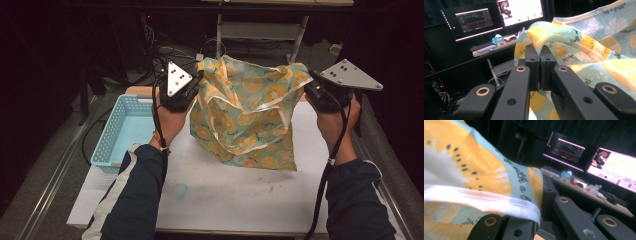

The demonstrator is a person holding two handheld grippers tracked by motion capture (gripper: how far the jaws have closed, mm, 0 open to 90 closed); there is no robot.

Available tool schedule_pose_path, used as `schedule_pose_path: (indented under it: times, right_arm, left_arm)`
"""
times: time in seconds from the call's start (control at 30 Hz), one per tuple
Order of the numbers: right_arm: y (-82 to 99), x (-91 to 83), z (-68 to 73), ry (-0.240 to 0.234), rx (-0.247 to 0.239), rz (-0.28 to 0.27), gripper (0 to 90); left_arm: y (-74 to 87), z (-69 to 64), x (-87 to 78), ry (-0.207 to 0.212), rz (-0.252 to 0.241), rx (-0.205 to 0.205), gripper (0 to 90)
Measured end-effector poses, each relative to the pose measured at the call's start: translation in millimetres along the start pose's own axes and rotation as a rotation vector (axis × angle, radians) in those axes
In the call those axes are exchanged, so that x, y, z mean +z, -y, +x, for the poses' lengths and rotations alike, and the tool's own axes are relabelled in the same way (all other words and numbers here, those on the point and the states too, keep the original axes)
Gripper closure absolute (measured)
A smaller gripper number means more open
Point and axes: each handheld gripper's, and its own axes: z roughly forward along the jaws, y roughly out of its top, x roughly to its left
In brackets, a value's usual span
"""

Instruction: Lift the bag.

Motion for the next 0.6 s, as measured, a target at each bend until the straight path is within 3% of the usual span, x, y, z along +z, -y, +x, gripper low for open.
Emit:
schedule_pose_path:
  times: [0.17, 0.33, 0.47, 0.6]
  right_arm:
    - [12.7, 19.1, -9.1, 0.035, 0.018, 0.045, 90.0]
    - [20.7, 33.9, -13.9, 0.071, 0.018, 0.073, 90.0]
    - [31.8, 47.8, -18.8, 0.102, 0.039, 0.108, 90.0]
    - [45.2, 59.8, -22.1, 0.107, 0.074, 0.148, 81.3]
  left_arm:
    - [6.2, 3.8, 19.4, -0.012, 0.041, -0.004, 84.6]
    - [11.0, 7.4, 38.6, -0.046, 0.080, 0.027, 84.6]
    - [19.0, 8.4, 51.3, -0.039, 0.138, 0.028, 84.5]
    - [31.4, 6.0, 63.6, -0.057, 0.199, 0.031, 81.0]
